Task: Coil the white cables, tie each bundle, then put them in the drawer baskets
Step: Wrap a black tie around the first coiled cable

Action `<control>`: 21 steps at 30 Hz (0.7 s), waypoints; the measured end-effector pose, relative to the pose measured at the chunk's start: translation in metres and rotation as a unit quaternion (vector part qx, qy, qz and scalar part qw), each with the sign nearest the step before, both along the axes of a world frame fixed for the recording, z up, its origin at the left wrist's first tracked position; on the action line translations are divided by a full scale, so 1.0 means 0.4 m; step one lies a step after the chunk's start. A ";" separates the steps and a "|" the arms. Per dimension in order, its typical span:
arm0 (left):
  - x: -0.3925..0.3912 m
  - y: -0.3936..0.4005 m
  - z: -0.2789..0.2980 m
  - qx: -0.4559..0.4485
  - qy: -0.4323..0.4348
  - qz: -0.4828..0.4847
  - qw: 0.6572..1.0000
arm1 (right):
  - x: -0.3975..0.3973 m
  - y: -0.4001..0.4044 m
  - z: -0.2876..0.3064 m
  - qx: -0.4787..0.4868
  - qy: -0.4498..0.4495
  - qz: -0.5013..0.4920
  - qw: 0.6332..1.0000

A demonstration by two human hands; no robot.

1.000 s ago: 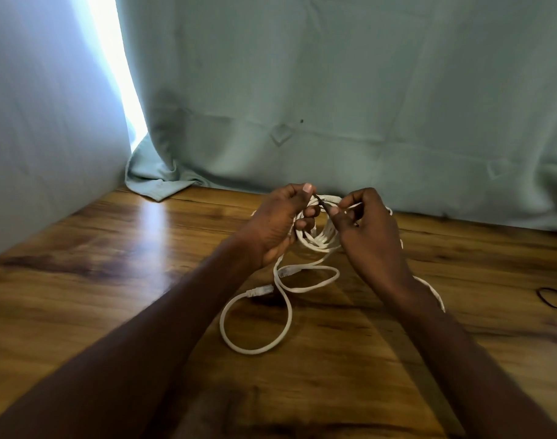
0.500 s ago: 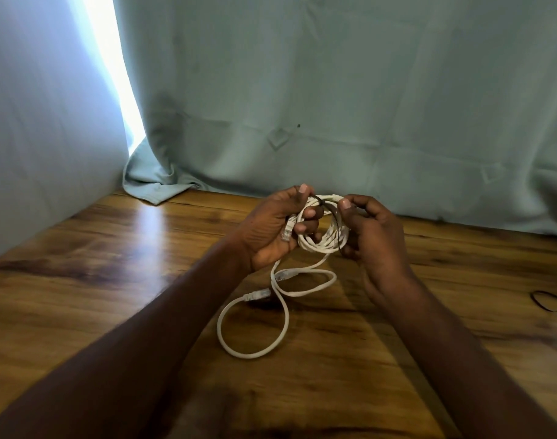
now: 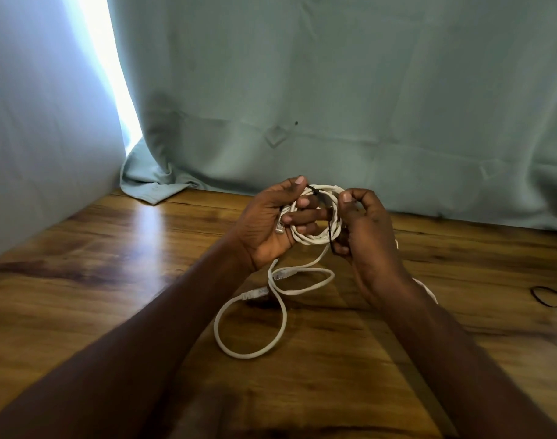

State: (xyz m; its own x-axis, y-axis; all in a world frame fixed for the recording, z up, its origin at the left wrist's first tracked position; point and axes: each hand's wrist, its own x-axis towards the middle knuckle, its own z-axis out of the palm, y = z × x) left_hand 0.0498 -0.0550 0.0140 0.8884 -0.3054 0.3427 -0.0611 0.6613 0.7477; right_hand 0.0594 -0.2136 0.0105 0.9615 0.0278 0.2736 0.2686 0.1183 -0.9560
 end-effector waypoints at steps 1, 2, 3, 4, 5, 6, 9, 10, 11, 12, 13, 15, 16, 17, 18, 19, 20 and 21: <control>-0.001 -0.002 0.001 0.008 -0.001 0.008 1.000 | -0.001 0.001 0.001 -0.007 -0.010 -0.014 1.000; -0.002 -0.004 0.000 0.025 -0.005 0.020 0.999 | -0.001 0.003 0.001 -0.009 -0.013 -0.029 0.999; -0.002 -0.006 -0.001 0.051 -0.012 0.036 0.998 | -0.001 0.003 0.001 -0.004 -0.012 -0.042 0.999; -0.003 -0.007 -0.003 0.077 -0.023 0.050 0.996 | 0.001 0.004 -0.001 0.002 -0.007 -0.051 0.999; -0.004 -0.008 -0.004 0.099 -0.035 0.056 0.993 | 0.005 0.005 -0.004 0.004 -0.005 -0.058 0.998; -0.005 -0.007 -0.004 0.115 -0.046 0.054 0.991 | 0.010 0.006 -0.008 0.006 -0.006 -0.066 0.998; -0.013 0.001 0.006 0.132 -0.056 0.026 0.989 | 0.017 0.007 -0.014 0.000 -0.029 -0.089 0.996; -0.015 0.004 0.011 0.131 -0.052 0.020 0.990 | 0.017 0.005 -0.013 -0.007 -0.035 -0.093 0.995; -0.016 0.005 0.015 0.127 -0.047 0.019 0.991 | 0.018 0.003 -0.013 -0.013 -0.038 -0.096 0.995; -0.017 0.006 0.017 0.120 -0.039 0.021 0.992 | 0.017 0.002 -0.012 -0.016 -0.038 -0.095 0.995; -0.016 0.005 0.017 0.114 -0.031 0.025 0.993 | 0.017 0.001 -0.012 -0.019 -0.040 -0.095 0.995; -0.014 0.002 0.014 0.102 -0.019 0.022 0.994 | 0.015 0.001 -0.012 -0.033 -0.046 -0.096 0.994; -0.013 -0.001 0.012 0.096 -0.014 0.018 0.995 | 0.012 0.001 -0.011 -0.039 -0.049 -0.096 0.993; -0.012 -0.003 0.011 0.090 -0.014 0.015 0.996 | 0.007 0.000 -0.009 -0.047 -0.057 -0.097 0.993; -0.011 -0.006 0.011 0.089 -0.015 0.021 0.996 | 0.002 -0.001 -0.008 -0.056 -0.066 -0.098 0.991; -0.011 -0.010 0.013 0.093 -0.015 0.037 0.995 | -0.002 -0.002 -0.007 -0.067 -0.078 -0.101 0.990; -0.009 -0.012 0.014 0.099 -0.012 0.058 0.993 | -0.005 -0.002 -0.007 -0.082 -0.095 -0.107 0.986; -0.008 -0.013 0.015 0.101 -0.011 0.081 0.991 | -0.010 -0.001 -0.006 -0.103 -0.114 -0.118 0.981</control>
State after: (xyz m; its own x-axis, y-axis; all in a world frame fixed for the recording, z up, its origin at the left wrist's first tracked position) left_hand 0.0468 -0.0602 0.0198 0.9244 -0.2237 0.3090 -0.1722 0.4780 0.8613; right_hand 0.0553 -0.2138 0.0080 0.8625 -0.1115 0.4936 0.4741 -0.1630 -0.8653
